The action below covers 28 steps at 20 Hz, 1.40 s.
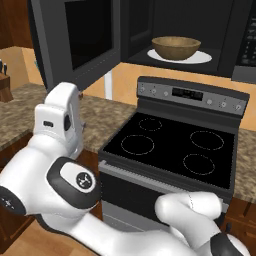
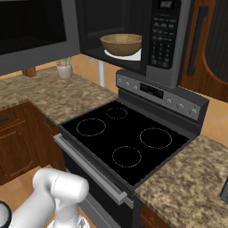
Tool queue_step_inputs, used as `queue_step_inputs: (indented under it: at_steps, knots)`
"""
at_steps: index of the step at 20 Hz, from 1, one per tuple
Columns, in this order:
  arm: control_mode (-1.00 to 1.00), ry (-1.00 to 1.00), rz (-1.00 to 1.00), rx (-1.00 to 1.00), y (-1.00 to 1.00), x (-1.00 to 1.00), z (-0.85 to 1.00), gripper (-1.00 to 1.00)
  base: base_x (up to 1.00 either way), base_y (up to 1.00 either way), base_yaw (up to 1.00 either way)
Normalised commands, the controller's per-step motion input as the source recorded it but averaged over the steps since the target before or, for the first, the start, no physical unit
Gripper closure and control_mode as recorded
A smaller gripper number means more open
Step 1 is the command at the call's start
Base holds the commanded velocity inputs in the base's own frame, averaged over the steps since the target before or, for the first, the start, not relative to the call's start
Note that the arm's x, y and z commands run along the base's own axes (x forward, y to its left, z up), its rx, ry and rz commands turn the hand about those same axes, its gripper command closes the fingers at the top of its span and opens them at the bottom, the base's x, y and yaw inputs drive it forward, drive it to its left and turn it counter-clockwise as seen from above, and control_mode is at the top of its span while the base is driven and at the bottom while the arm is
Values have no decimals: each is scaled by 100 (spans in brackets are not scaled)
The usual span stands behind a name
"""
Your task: Pick the mushroom from the sink and place it in the bowl. Then pick the bowl and place it in the microwave. Then close the microwave door and press the start button.
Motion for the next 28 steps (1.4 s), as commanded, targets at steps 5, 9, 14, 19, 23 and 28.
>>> queue_step_inputs:
  at_steps: [5, 9, 14, 19, 23, 28]
  knots:
    - [-100, 3, 0, 0, 50, 54, -32, -100, 0, 0, 0]
    - [-100, 0, 0, 0, 69, 73, -38, -100, 0, 0, 0]
    - [-100, 0, 0, 0, 25, 87, -30, -100, 0, 0, 0]
    - [-100, 1, 0, 0, 0, 95, -22, -100, 0, 0, 0]
    - [-100, 0, 0, 0, 0, 63, -1, -100, 0, 0, 0]
    - [-100, 0, 0, 0, 2, 31, 0, -100, 0, 0, 0]
